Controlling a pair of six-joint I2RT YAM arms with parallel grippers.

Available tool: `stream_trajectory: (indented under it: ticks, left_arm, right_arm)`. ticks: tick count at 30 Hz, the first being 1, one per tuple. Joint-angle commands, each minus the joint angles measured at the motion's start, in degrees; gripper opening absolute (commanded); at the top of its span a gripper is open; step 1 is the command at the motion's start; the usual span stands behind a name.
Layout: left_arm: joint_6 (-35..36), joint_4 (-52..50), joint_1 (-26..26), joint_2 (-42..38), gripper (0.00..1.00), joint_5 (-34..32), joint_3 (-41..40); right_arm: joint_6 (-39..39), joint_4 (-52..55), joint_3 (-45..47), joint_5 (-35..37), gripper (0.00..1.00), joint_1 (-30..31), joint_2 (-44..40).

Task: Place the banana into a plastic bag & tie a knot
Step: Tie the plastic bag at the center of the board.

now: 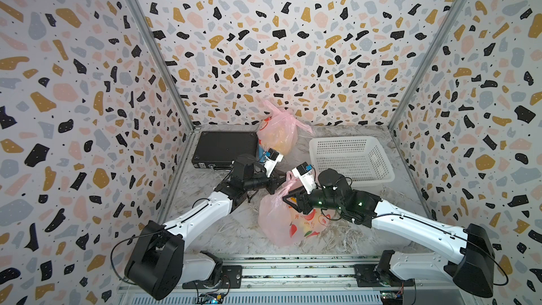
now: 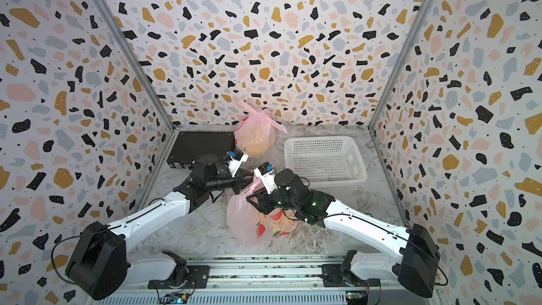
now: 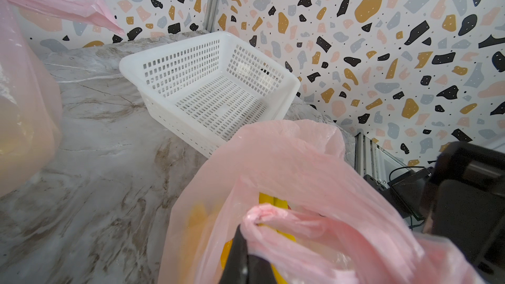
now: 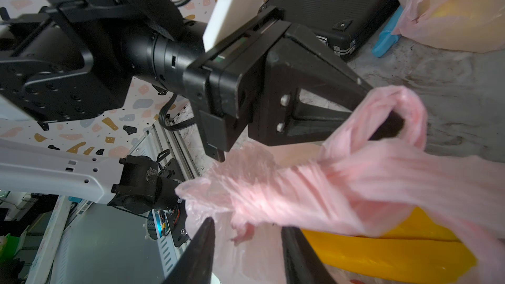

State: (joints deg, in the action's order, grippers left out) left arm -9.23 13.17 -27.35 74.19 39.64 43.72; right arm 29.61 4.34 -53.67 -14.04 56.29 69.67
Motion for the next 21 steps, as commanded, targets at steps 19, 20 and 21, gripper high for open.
stream_trajectory:
  ticks: [19, 20, 21]
  left_arm:
    - [-3.15, -2.30, 3.86, -5.29, 0.00, -15.64, 3.36]
    - [-3.59, -2.40, 4.45, -5.16, 0.00, -16.50, 3.75]
    - [-4.09, -2.41, 5.15, -4.95, 0.00, -17.48, 4.26]
  right_arm:
    - [-2.36, 7.80, 0.18, 11.07, 0.00, 1.74, -5.26]
    - [-2.71, 8.33, 0.47, 11.54, 0.00, 2.01, -5.54]
    - [-3.06, 9.19, 0.85, 12.49, 0.00, 2.28, -5.99]
